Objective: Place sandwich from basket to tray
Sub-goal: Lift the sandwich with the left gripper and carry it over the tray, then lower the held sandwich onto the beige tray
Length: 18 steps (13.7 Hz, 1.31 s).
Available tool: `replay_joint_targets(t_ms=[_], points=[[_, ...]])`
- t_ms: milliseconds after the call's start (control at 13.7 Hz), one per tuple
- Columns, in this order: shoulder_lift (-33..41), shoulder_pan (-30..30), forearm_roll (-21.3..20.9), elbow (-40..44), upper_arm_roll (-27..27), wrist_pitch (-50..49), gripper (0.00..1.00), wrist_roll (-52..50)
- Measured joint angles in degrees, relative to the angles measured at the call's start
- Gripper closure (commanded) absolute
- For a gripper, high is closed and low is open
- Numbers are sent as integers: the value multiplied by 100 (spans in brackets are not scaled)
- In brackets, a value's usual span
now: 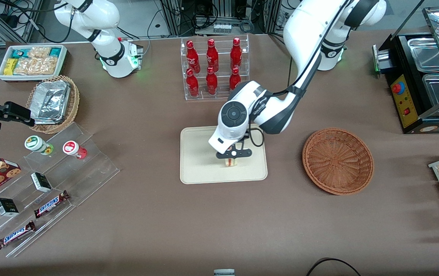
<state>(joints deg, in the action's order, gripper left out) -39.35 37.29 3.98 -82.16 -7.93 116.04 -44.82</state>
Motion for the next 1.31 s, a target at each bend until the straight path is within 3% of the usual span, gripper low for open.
replay_joint_targets(t_ms=[728, 1020, 1311], points=[[-360, 227, 5, 108, -22, 430, 100, -169], [-360, 227, -329, 125, -13, 412, 100, -353], [-365, 227, -388, 125, -13, 401, 100, -389]])
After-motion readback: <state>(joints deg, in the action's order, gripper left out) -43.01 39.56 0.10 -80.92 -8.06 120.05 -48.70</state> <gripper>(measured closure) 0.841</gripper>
